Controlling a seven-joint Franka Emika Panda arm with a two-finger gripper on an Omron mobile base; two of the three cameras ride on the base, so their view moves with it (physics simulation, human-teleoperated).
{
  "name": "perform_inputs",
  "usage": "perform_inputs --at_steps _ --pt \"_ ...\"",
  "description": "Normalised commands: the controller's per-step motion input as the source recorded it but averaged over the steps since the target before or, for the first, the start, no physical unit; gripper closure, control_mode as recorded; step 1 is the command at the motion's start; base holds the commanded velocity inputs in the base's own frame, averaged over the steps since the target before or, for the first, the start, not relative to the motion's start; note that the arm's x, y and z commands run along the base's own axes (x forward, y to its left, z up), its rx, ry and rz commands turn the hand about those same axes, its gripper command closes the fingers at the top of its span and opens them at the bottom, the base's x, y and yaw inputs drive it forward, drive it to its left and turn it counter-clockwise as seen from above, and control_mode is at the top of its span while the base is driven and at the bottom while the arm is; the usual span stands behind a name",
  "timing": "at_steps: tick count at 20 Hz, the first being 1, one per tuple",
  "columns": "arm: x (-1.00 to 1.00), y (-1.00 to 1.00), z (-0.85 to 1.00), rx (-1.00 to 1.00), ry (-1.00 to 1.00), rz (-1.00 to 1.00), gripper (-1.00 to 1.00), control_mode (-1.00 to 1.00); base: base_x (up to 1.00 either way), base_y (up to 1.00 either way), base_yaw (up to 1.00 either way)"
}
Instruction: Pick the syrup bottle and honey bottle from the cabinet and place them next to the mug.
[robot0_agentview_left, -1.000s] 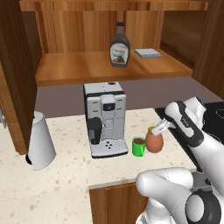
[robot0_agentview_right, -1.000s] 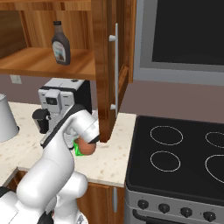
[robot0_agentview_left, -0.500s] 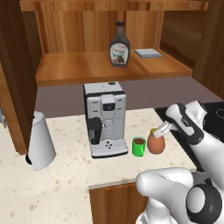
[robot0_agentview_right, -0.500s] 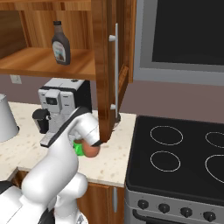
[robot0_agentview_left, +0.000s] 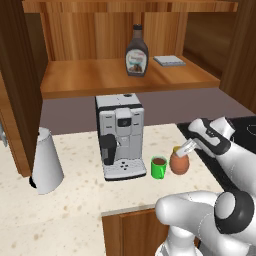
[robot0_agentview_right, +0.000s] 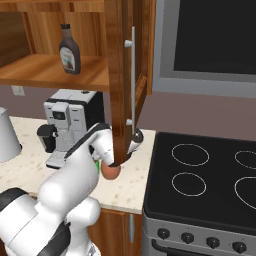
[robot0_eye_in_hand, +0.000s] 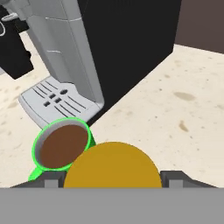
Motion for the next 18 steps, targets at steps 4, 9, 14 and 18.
perform_inputs --at_steps 4,9,14,18 --pt "0.33 -0.07 0.00 0.00 0.00 0.00 1.00 -1.00 0.00 0.00 0.00" --pt "0.16 -0.02 -0.07 0.00 0.00 0.00 1.00 -1.00 0.00 0.00 0.00" --pt "0.02 0.00 -0.25 0.00 0.00 0.00 1.00 -1.00 0.00 0.00 0.00" --pt "0.01 0.00 -0.27 0.00 0.00 0.00 1.00 -1.00 0.00 0.00 0.00"
